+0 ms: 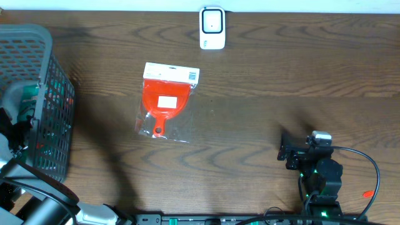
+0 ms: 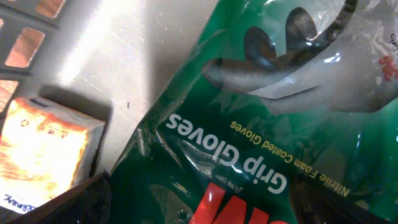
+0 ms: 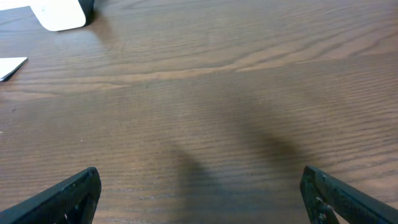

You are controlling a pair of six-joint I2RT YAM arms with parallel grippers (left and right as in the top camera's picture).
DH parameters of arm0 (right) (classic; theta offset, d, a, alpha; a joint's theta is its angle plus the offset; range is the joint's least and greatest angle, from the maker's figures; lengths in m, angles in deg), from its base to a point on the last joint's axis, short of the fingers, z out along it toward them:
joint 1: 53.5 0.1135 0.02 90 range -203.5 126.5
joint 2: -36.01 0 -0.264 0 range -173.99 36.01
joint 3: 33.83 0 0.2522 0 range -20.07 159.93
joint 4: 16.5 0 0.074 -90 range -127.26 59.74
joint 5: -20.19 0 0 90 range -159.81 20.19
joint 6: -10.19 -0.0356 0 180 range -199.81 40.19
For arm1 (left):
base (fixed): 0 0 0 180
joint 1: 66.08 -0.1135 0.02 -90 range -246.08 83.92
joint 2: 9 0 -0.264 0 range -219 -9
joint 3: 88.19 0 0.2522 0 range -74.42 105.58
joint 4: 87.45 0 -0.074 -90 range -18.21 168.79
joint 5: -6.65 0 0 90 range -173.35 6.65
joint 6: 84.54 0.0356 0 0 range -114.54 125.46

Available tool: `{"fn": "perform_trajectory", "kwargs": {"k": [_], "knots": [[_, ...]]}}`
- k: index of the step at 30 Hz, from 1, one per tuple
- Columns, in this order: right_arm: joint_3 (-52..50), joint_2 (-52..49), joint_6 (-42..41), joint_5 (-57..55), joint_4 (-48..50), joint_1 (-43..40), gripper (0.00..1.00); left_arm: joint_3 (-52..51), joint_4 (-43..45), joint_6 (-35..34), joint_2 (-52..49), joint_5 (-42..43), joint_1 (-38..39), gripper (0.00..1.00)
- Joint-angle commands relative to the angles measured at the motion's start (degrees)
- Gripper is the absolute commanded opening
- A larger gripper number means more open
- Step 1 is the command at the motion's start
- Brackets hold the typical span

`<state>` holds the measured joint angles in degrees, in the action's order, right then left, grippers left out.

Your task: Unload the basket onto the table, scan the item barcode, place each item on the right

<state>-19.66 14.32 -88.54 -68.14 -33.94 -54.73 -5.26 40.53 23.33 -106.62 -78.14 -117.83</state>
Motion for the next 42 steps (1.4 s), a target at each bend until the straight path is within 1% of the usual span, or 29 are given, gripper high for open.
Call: {"fn": "perform_trajectory", "kwargs": {"k": [1,12,18,25,32,37,38,40,42], "knots": [[-0.09,-0.07,-0.66,-0.85,-0.39,0.15,0.99,1.51,0.17,0.55,-0.09,-2.78,-0.92,0.9],[-0.09,-0.09,-0.66,-1.44,-0.59,0.15,0.99,3.04,0.24,0.24,-0.11,-2.58,-3.69,0.9],[-0.09,-0.07,-0.66,-1.46,-0.39,0.15,0.99,3.02,-1.42,0.13,-0.68,4.63,-3.69,0.91],[-0.09,-0.07,-0.66,-1.46,-0.2,0.15,0.99,3.02,-3.23,0.11,-2.36,9.68,-3.69,0.91],[-0.09,-0.07,-0.66,-1.46,-0.2,0.15,0.99,2.99,-3.28,0.11,-2.56,12.81,-3.69,0.91],[-0.09,-0.07,-0.66,-1.44,-0.2,0.15,0.99,2.99,-2.73,0.13,-2.56,17.44,-3.69,0.9],[-0.09,-0.07,-0.66,-1.44,-0.2,0.15,0.99,2.99,-2.58,0.11,-2.56,18.47,-3.69,0.9],[-0.09,-0.07,-0.66,-1.44,-0.2,0.15,0.99,2.99,-2.19,0.11,-2.56,19.91,-3.69,0.84],[-0.09,-0.07,-0.66,-1.44,-0.22,0.15,0.99,2.99,-2.01,0.11,-2.56,20.11,-3.69,0.75]]}}
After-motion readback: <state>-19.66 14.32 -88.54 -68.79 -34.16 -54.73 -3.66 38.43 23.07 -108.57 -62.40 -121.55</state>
